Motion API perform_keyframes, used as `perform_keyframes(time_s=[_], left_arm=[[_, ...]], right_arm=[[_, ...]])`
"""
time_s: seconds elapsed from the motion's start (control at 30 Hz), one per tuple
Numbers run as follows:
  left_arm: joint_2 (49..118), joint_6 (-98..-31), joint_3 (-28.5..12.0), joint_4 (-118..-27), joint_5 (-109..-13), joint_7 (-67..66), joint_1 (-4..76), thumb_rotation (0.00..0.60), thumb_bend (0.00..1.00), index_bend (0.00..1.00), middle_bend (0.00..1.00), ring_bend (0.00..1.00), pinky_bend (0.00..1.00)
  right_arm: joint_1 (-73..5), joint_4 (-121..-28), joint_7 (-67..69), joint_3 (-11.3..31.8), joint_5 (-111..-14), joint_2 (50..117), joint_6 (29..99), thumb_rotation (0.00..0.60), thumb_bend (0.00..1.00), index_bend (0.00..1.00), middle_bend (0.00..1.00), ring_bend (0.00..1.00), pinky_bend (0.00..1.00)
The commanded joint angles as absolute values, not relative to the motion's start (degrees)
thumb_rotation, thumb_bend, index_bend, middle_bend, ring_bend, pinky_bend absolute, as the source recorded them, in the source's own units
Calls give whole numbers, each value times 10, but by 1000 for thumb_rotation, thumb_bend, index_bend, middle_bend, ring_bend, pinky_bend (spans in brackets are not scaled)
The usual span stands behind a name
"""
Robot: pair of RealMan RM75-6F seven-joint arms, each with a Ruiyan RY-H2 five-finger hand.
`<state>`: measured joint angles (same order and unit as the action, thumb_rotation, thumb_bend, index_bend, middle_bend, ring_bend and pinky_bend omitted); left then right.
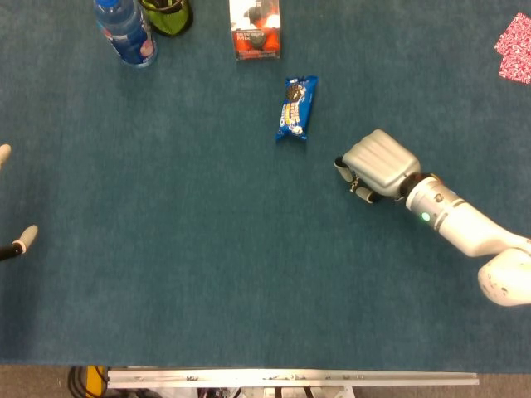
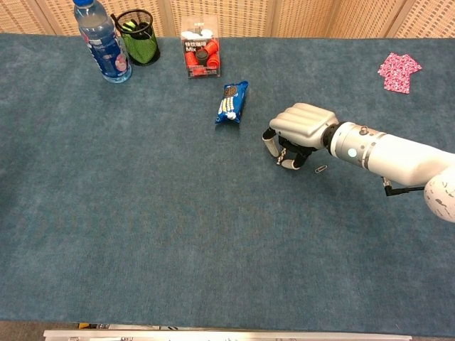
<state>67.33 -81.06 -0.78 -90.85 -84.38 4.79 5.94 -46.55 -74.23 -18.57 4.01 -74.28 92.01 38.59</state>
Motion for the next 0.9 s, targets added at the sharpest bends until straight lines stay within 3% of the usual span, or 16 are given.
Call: perform_keyframes(time_s=[0.03,0.9], left_arm=[[673,-811,-8,-908,-844,49,59,600,203,30,99,53,12],[676,-812,-9,-898,-842,58,57,600,203,30,99,53,12]], right_arm=[[-467,-741,-186,38,-742,922,386,600,255,534,873,872,1000],[-477,-726,-191,30,-721,934,389,600,294,604,881,881,1000]])
